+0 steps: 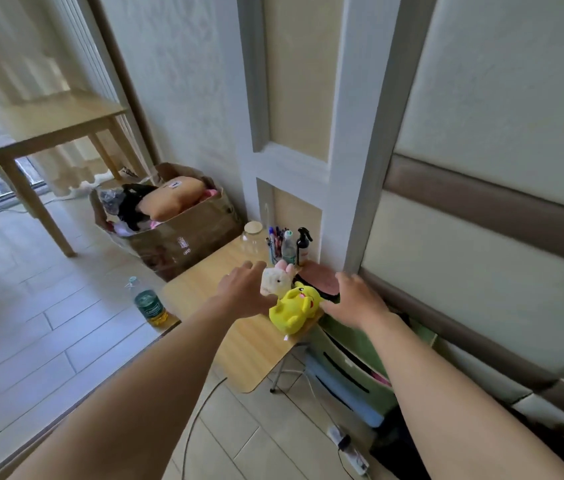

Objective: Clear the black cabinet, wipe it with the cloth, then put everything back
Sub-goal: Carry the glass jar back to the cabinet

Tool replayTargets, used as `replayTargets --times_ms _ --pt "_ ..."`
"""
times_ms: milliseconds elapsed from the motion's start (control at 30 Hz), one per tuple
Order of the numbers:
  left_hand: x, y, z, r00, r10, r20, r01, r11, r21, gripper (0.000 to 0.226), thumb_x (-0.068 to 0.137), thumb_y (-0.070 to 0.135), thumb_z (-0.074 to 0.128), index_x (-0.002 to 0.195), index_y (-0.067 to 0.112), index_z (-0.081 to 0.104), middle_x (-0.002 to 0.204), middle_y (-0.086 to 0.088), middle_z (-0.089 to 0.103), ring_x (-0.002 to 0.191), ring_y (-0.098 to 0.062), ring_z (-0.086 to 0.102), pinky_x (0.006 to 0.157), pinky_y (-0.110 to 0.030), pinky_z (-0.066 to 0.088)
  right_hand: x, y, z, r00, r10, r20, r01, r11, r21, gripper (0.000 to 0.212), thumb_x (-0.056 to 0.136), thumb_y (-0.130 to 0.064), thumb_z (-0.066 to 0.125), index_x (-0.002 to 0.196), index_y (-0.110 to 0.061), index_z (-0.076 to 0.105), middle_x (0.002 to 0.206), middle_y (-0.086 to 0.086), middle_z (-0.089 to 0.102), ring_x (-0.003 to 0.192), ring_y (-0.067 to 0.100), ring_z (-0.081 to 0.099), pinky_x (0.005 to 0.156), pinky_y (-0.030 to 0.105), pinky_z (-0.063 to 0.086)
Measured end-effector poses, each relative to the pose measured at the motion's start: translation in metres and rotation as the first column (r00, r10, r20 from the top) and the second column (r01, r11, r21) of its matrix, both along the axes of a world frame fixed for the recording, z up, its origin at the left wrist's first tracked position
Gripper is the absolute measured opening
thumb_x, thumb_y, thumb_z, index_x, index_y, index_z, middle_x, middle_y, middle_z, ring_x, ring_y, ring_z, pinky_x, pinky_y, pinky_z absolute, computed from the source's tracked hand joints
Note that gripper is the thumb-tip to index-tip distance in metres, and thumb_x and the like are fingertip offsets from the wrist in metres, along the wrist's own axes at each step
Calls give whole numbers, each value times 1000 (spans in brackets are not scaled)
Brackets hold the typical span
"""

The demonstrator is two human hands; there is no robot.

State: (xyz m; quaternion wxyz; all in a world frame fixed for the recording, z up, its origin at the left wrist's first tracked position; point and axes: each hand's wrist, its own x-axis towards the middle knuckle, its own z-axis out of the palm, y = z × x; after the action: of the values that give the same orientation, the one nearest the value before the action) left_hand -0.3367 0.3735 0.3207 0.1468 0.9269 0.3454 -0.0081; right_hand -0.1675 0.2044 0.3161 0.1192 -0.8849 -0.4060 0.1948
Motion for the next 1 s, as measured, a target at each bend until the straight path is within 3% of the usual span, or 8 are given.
replayTargets --times_ms 433,600,767,933,1000 --pt "-42 137 -6 996 -89 27 90 996 -12 82 85 52 71 151 19 34 136 -9 52 119 -28 55 94 -42 52 -66 123 9 996 -89 16 89 996 -2 68 90 -51 61 142 -13 41 142 12 47 126 30 51 94 39 46" --pt "-42 160 -11 997 -83 7 84 995 -56 80 87 49 71 151 19 34 136 -7 51 119 -26 55 96 -42 53 -59 152 2 996 -84 -5 83 996 -17 70 88 -49 63 144 -12 41 144 10 47 130 28 48 96 38 45" --pt "-40 197 -16 999 -43 -19 41 997 -69 75 89 47 69 150 19 36 134 -5 51 117 -23 54 94 -38 52 -39 195 -15 998 -57 -10 57 998 -16 56 88 -52 59 129 -15 50 136 11 55 122 30 53 83 34 37" --pt "-24 243 -22 997 20 -77 -26 997 -70 74 88 50 67 149 21 36 135 -4 50 116 -23 55 94 -40 53 -13 243 -30 995 -51 -83 49 998 -32 54 89 -48 63 129 -14 51 136 8 54 120 30 53 79 30 34" --pt "-15 260 -28 996 33 -85 -40 995 -87 73 89 49 67 149 20 37 133 -4 50 114 -21 55 92 -37 53 -5 263 -40 989 -47 -143 44 999 -27 54 89 -48 64 129 -14 51 134 9 55 119 30 54 81 32 39"
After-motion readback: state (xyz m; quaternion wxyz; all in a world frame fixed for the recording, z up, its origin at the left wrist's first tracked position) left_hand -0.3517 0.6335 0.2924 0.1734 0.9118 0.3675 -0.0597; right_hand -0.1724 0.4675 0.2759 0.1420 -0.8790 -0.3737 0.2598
